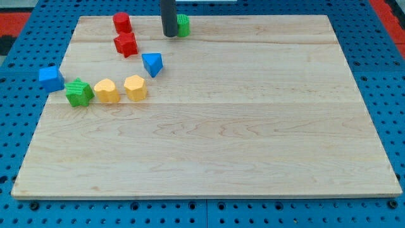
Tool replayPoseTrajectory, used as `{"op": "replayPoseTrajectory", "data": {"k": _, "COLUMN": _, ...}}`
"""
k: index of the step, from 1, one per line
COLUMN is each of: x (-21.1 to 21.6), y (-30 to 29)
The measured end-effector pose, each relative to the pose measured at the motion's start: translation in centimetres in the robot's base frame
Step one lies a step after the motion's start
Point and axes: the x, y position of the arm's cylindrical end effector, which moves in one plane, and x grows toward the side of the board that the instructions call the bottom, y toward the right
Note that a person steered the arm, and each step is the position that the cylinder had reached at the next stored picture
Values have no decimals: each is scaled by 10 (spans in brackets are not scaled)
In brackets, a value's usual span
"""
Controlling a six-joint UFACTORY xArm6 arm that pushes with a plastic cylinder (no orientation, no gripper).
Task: Move red circle on left side
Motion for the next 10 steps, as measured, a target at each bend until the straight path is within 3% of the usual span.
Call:
{"op": "replayPoseTrajectory", "data": {"k": 1, "x": -7, "y": -26}}
{"op": "replayPoseTrajectory", "data": {"k": 4, "x": -25, "y": 74}}
{"op": "replayPoseTrajectory", "data": {"k": 6, "x": -52, "y": 18}}
{"op": "replayPoseTrajectory", "data": {"k": 9, "x": -34, "y": -109}}
{"op": "replayPoseTrajectory", "data": {"k": 10, "x": -34, "y": -118}}
